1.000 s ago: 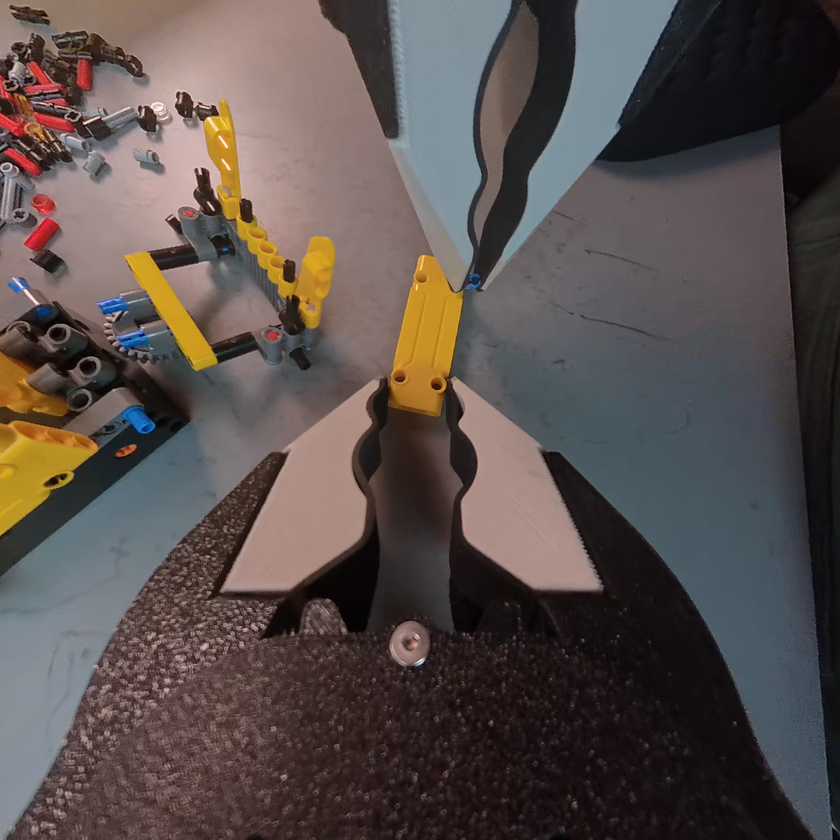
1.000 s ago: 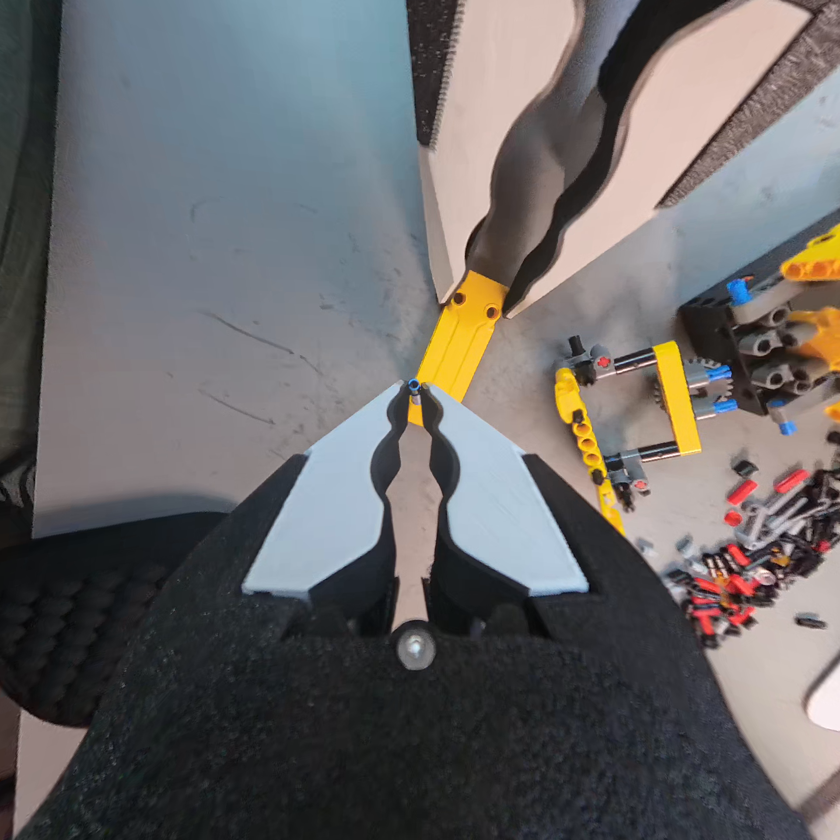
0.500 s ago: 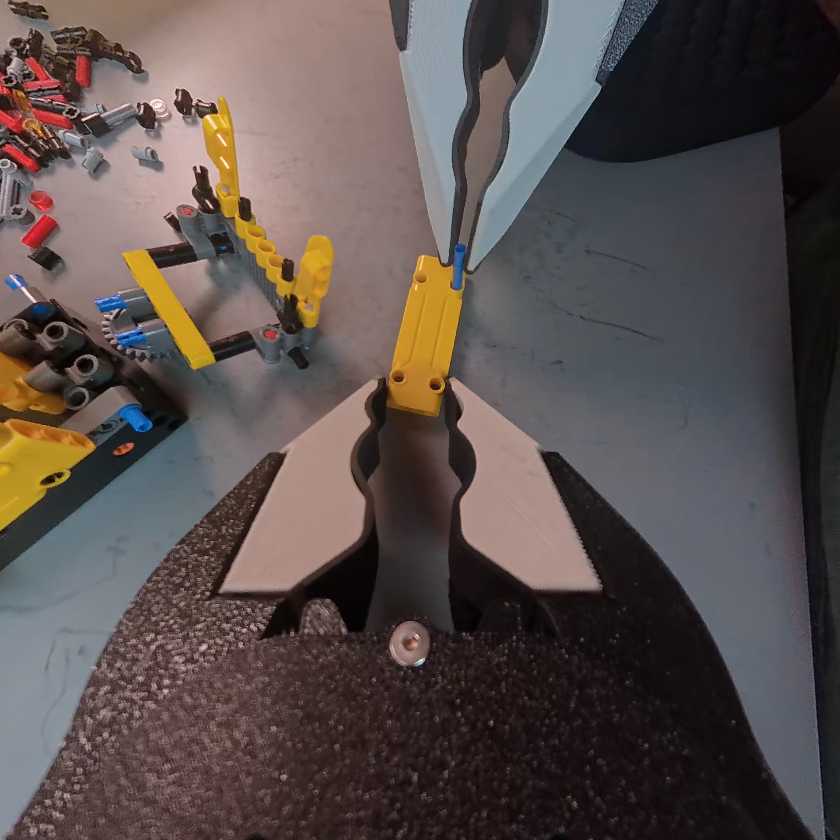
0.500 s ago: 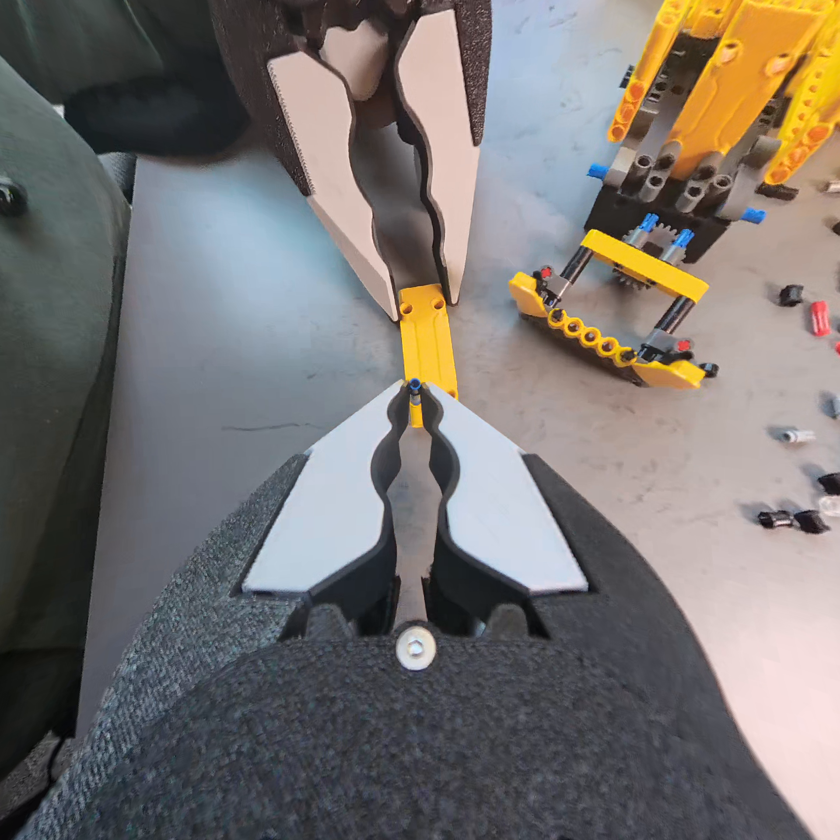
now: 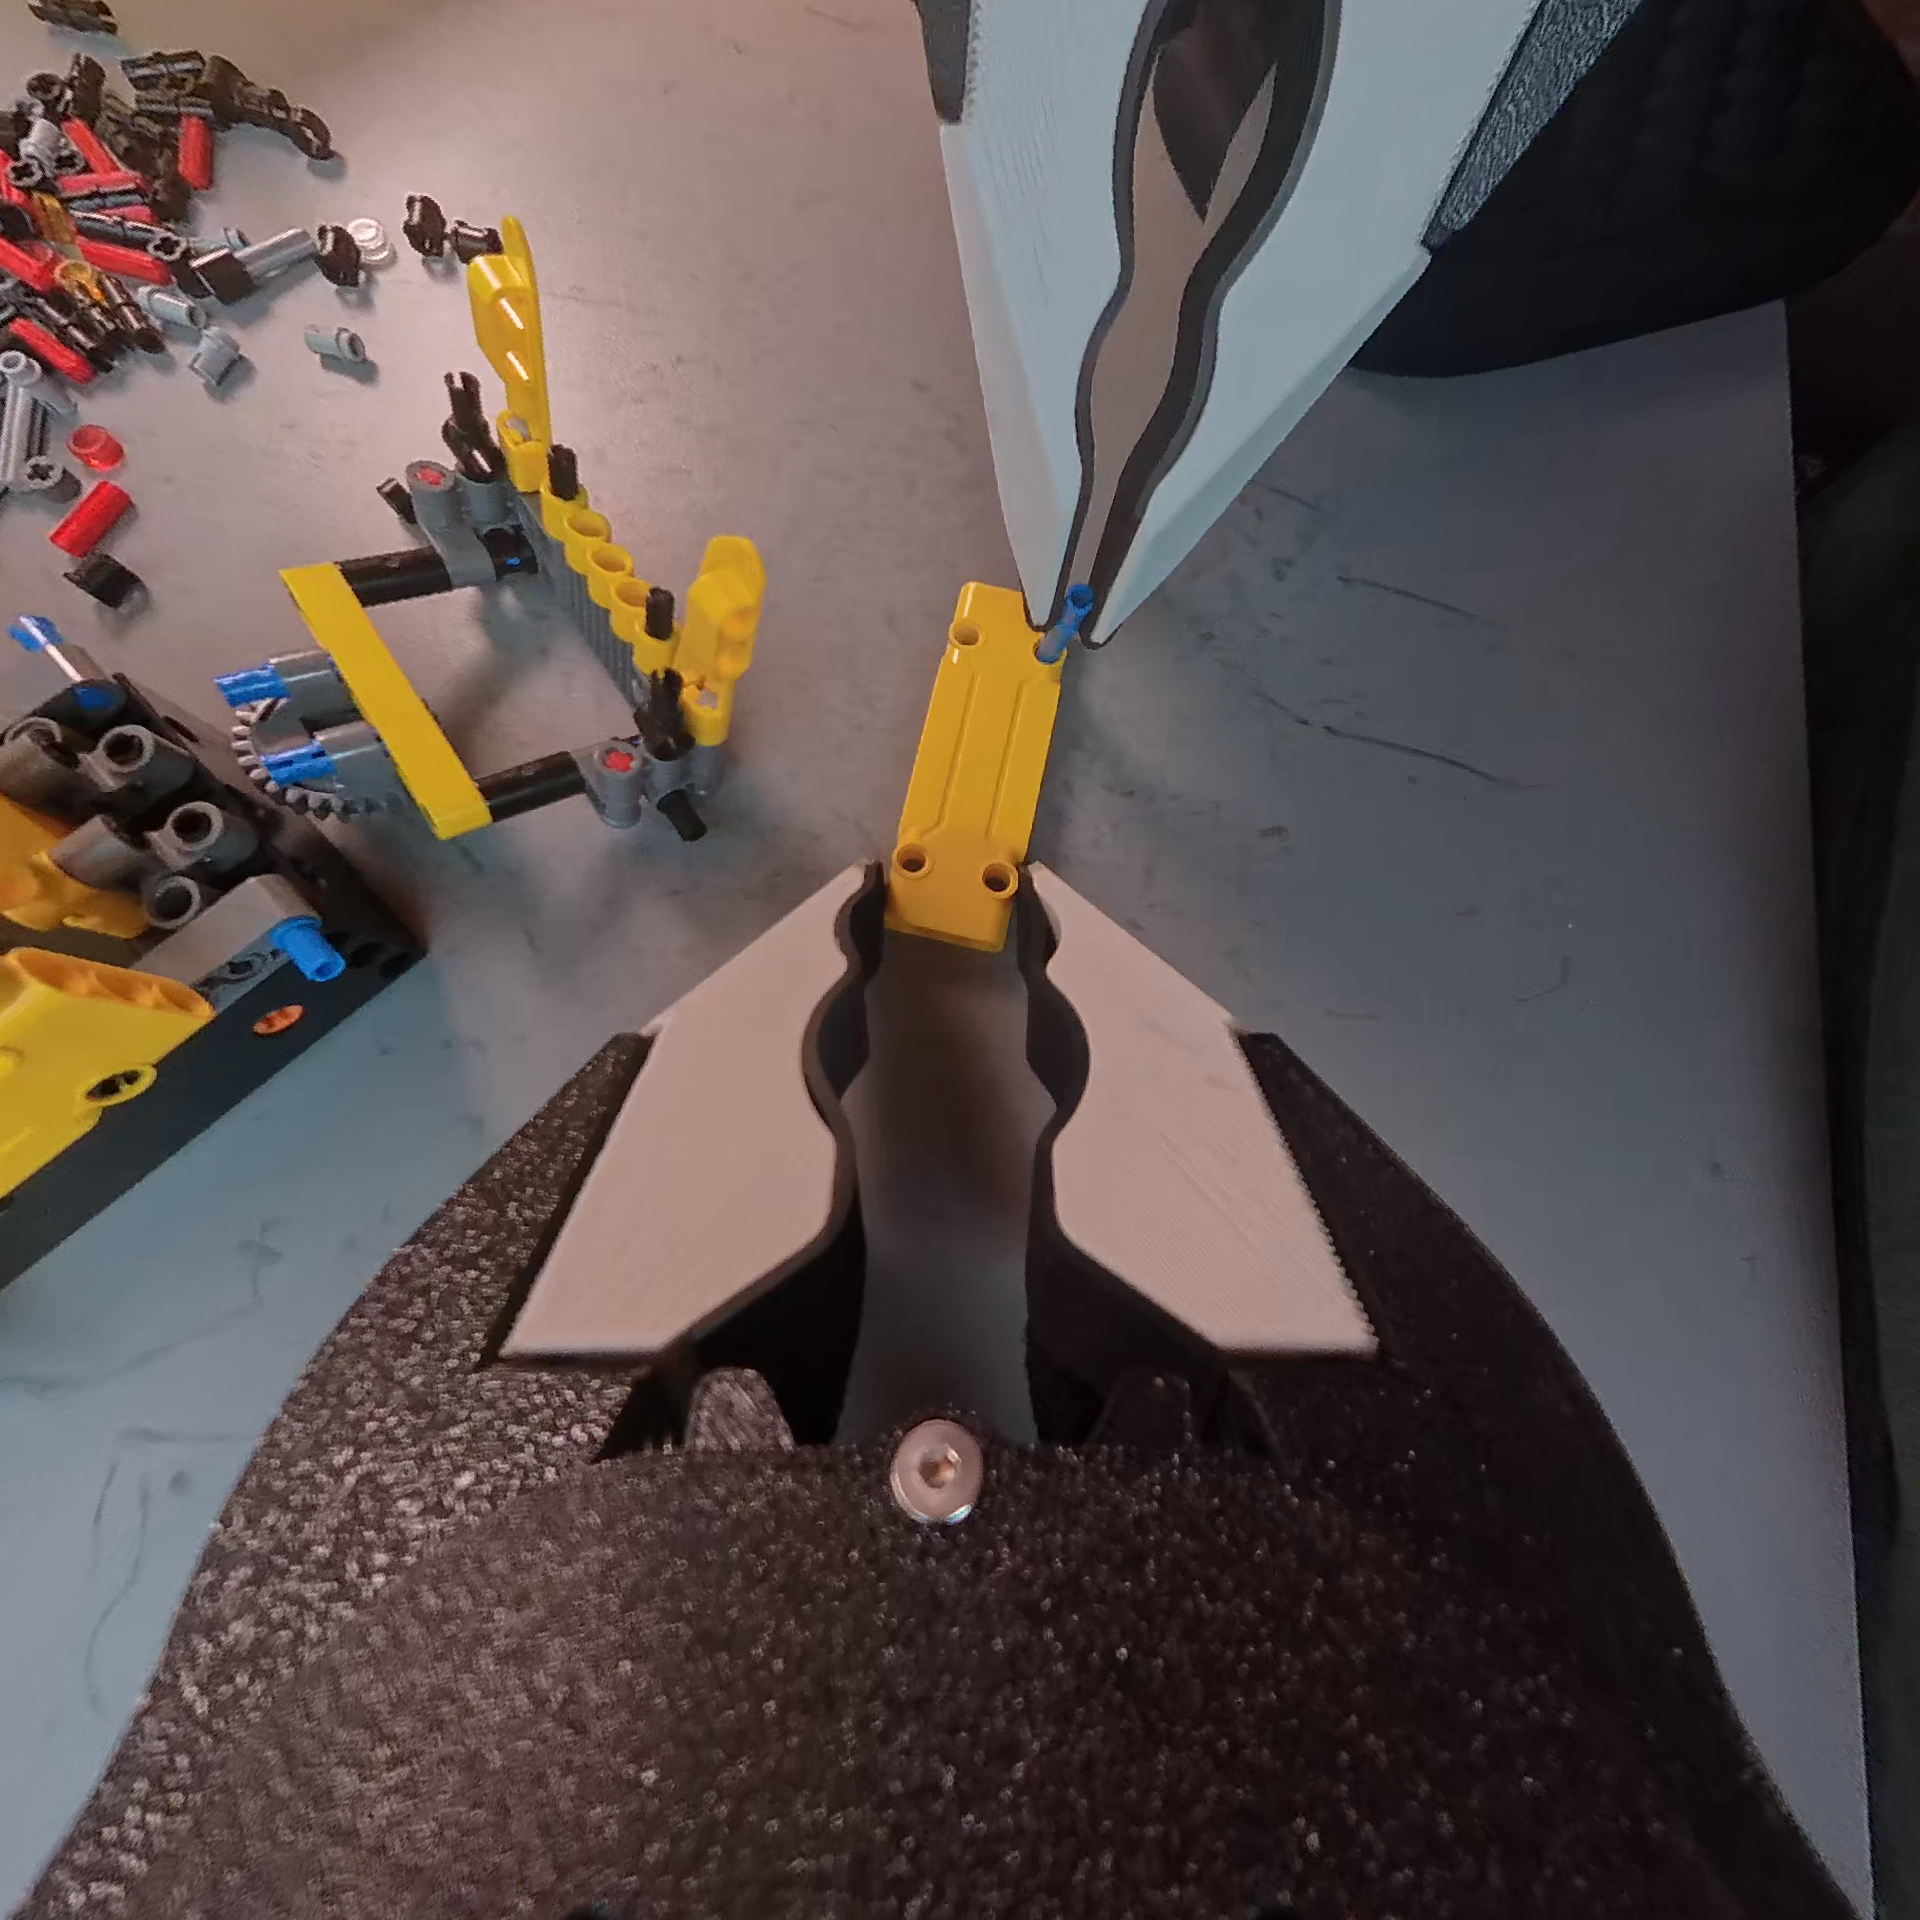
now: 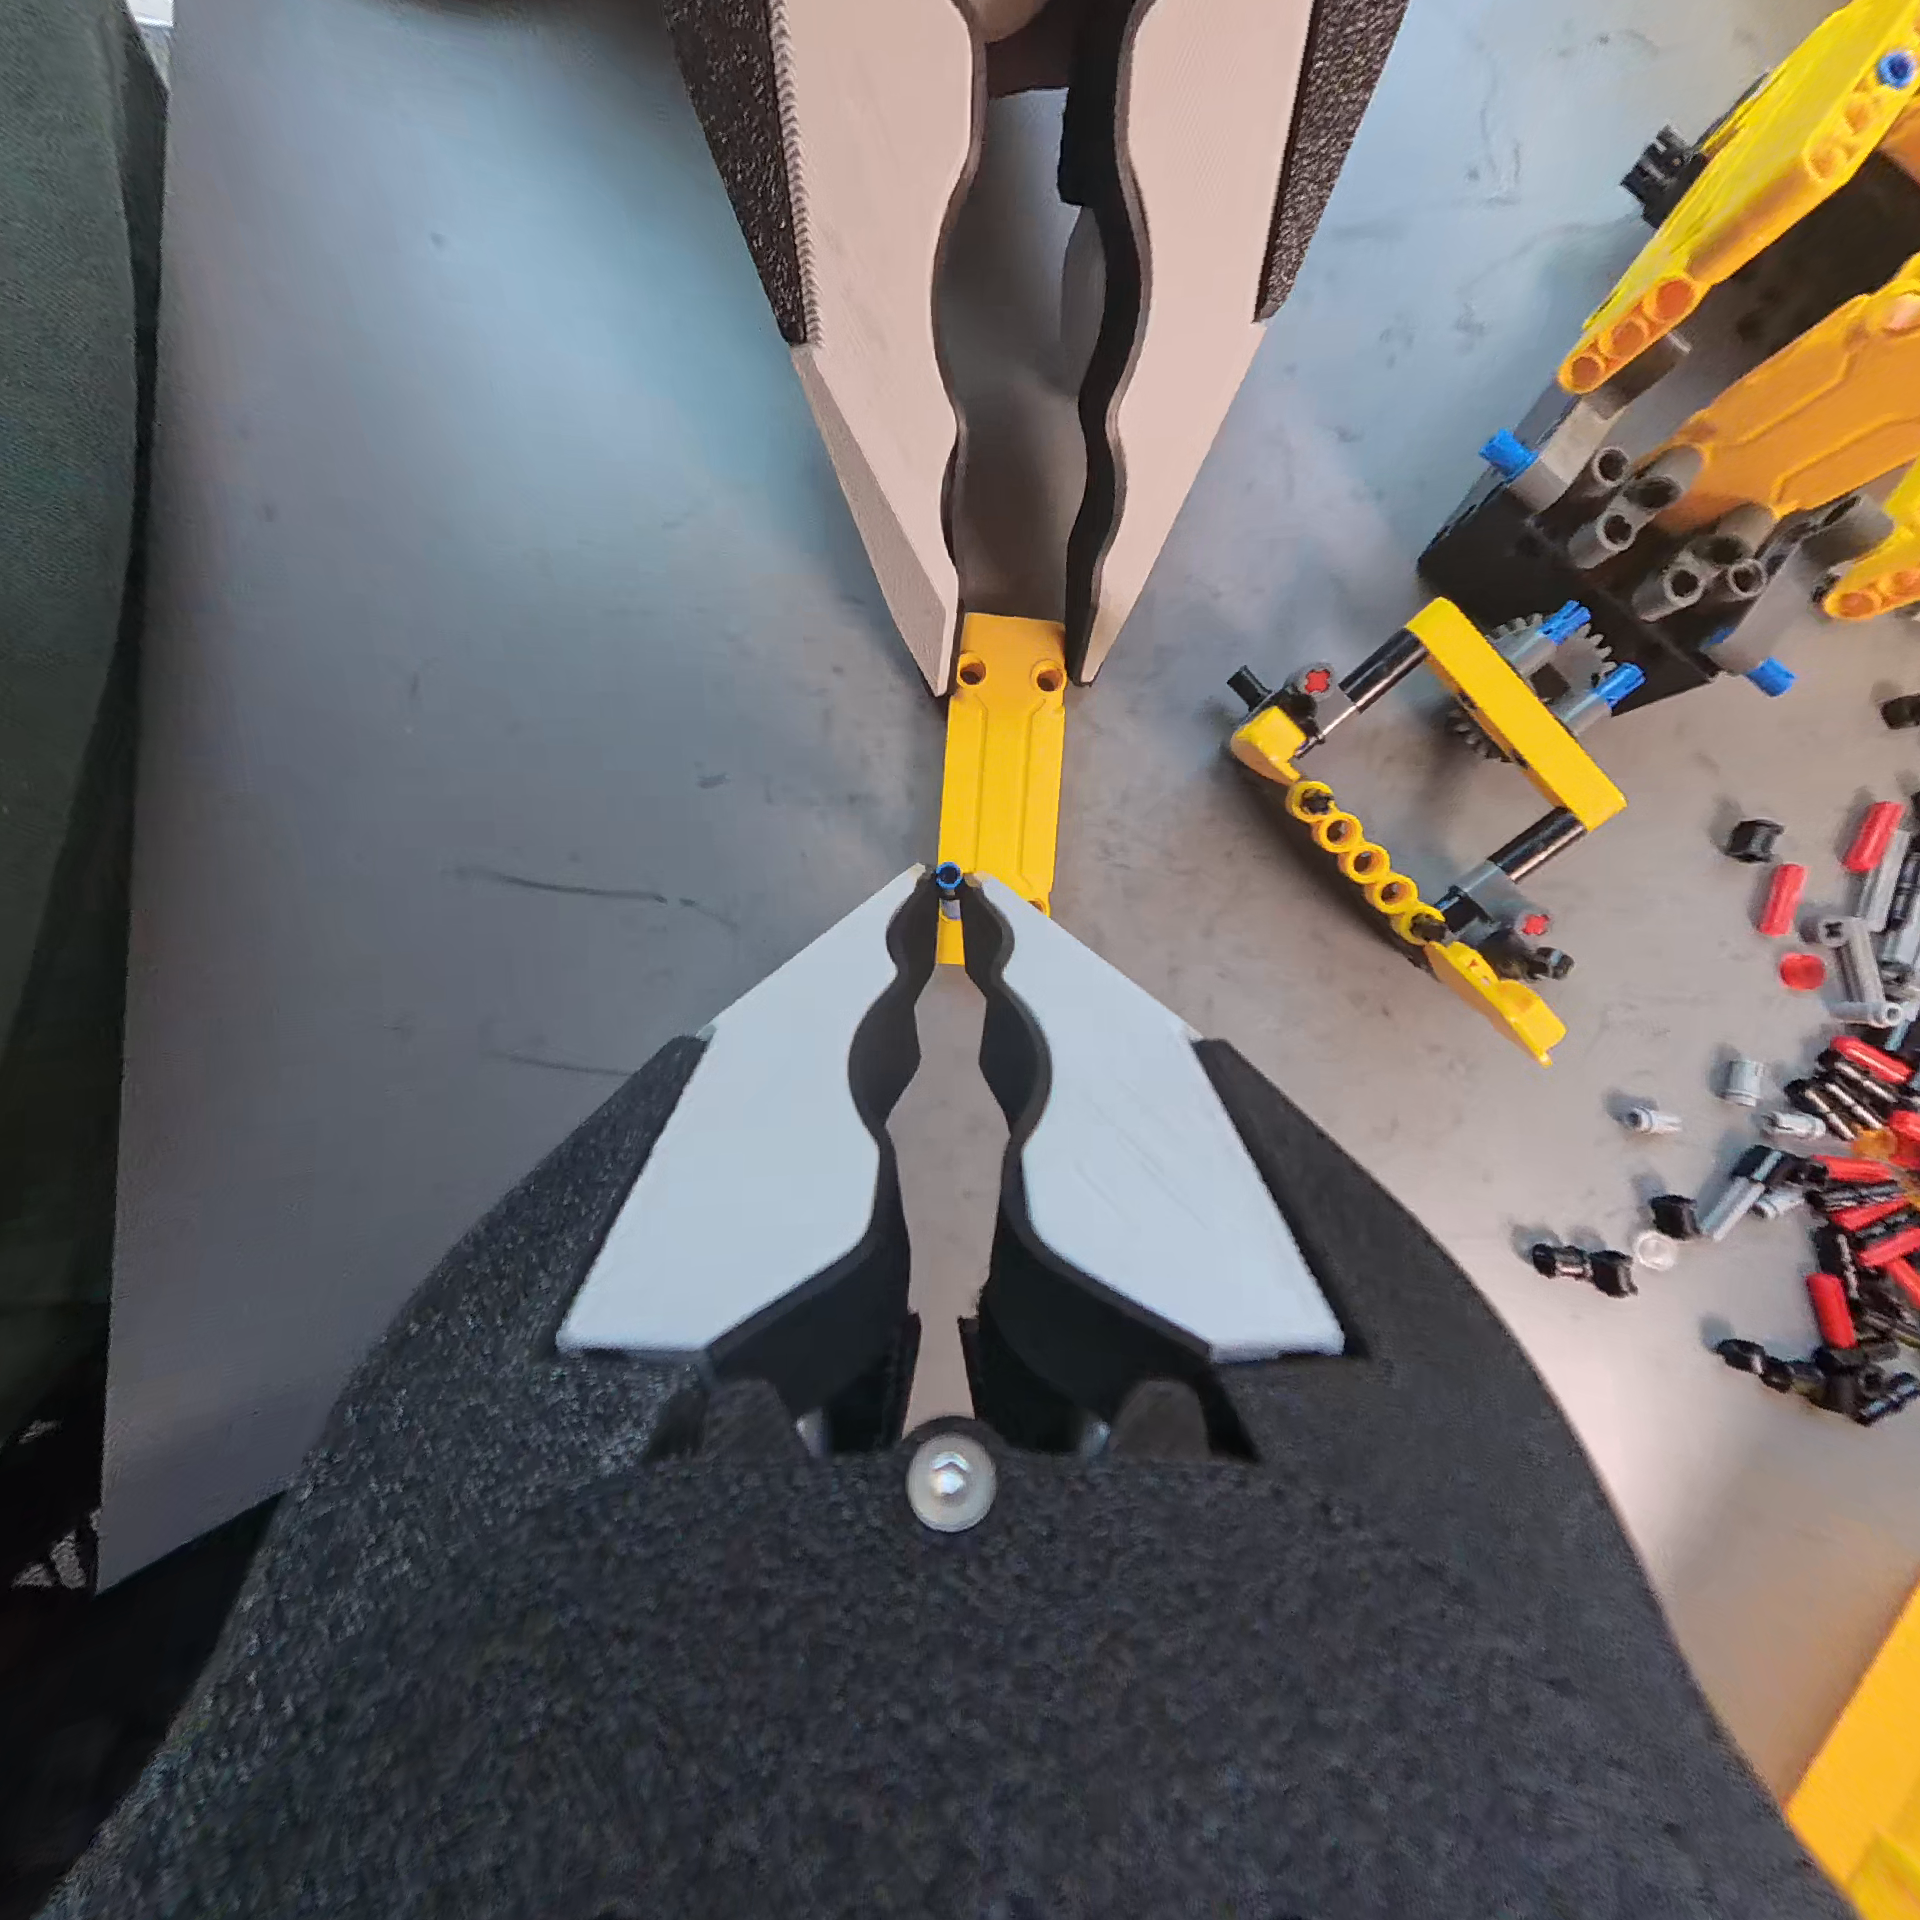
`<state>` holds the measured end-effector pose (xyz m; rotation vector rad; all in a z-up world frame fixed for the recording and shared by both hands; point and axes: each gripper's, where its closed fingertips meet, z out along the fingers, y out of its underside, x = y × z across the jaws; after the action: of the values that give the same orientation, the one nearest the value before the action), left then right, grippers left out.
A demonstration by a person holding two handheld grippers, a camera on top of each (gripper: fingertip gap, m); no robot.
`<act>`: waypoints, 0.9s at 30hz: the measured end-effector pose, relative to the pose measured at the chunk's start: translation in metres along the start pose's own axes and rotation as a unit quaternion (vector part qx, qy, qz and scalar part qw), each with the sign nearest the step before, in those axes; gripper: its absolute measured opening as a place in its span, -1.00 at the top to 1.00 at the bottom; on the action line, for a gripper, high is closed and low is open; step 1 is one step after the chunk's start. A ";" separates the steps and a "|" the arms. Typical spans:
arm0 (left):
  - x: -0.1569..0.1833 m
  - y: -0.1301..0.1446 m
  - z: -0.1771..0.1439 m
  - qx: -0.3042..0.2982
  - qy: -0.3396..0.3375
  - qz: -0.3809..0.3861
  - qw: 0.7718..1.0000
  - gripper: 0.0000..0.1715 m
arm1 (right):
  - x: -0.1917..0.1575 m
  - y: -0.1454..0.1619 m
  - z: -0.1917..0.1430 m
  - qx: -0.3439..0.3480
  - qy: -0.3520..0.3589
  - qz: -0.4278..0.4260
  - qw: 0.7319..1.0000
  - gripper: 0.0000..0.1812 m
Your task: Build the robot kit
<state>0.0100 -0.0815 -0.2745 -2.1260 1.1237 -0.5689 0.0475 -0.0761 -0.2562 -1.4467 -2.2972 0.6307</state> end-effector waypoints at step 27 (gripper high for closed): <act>0.001 0.000 0.001 -0.013 -0.010 -0.032 0.999 0.71 | 0.001 0.003 -0.003 0.121 0.048 0.161 0.978 0.97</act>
<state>0.0109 -0.0818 -0.2745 -2.1922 1.0610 -0.5644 0.0505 -0.0736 -0.2555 -1.6997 -1.8521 0.8764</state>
